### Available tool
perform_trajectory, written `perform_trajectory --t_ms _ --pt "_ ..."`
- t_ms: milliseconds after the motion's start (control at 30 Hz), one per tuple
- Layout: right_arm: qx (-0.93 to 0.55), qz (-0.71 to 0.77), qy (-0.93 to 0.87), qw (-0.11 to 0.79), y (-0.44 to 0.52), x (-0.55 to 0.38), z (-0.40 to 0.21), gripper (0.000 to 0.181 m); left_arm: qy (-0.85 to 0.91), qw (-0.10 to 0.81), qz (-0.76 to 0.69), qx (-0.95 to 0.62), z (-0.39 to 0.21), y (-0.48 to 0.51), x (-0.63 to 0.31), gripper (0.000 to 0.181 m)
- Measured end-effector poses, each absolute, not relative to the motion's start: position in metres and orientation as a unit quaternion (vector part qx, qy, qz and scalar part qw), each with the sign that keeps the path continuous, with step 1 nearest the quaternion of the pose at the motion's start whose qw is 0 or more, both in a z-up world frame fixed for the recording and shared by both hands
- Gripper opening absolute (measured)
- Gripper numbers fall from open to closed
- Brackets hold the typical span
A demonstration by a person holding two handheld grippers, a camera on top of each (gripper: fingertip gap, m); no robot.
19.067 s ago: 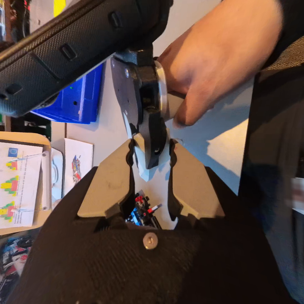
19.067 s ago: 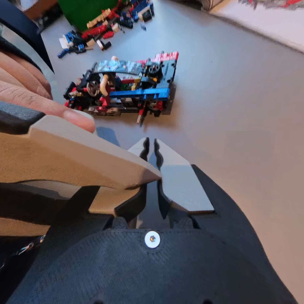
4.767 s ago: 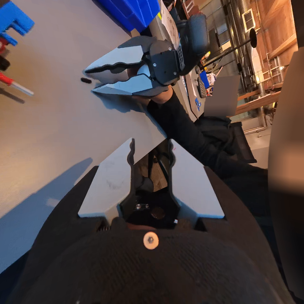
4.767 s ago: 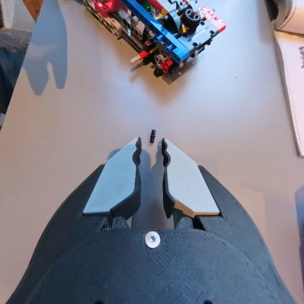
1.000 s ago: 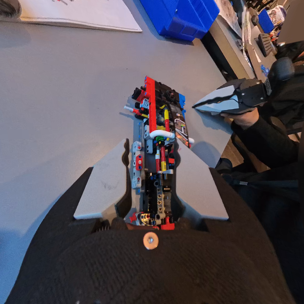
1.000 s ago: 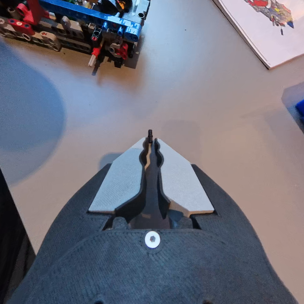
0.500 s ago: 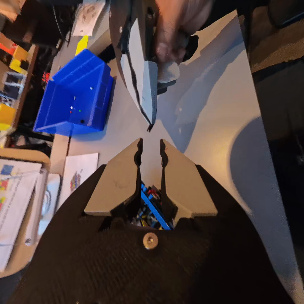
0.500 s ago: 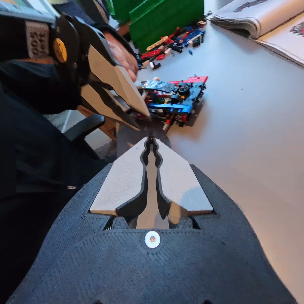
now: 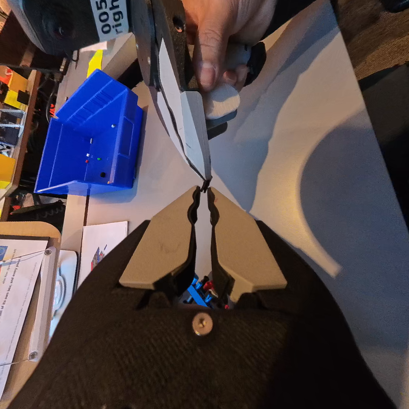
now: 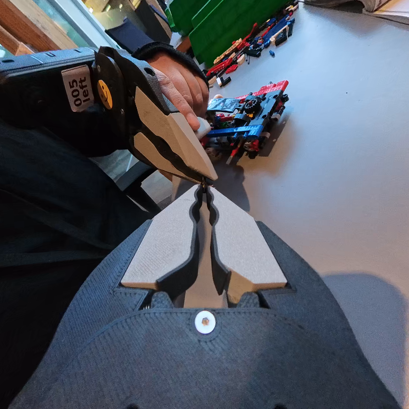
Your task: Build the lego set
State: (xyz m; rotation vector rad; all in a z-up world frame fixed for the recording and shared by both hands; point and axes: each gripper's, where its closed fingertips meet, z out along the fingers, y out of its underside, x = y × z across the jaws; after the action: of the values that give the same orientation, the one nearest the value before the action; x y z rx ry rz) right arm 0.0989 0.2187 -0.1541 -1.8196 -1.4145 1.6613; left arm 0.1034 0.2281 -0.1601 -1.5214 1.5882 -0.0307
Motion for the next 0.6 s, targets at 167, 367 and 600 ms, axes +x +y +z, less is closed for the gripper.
perform_trajectory --t_ms 167,367,600 --pt "-0.633 0.587 -0.488 0.126 0.217 0.095 -0.159 0.0 0.653 0.447 -0.006 -0.611 -0.165 0.226 0.099 0.003" --pt "-0.628 0.577 -0.488 0.186 0.223 0.087 -0.153 0.001 0.622 0.442 -0.029 -0.646 -0.165 0.23 0.09 0.002" --pt "-0.58 0.567 -0.499 0.305 0.224 0.091 -0.138 0.006 0.594 0.456 -0.077 -0.658 -0.154 0.225 0.088 0.002"
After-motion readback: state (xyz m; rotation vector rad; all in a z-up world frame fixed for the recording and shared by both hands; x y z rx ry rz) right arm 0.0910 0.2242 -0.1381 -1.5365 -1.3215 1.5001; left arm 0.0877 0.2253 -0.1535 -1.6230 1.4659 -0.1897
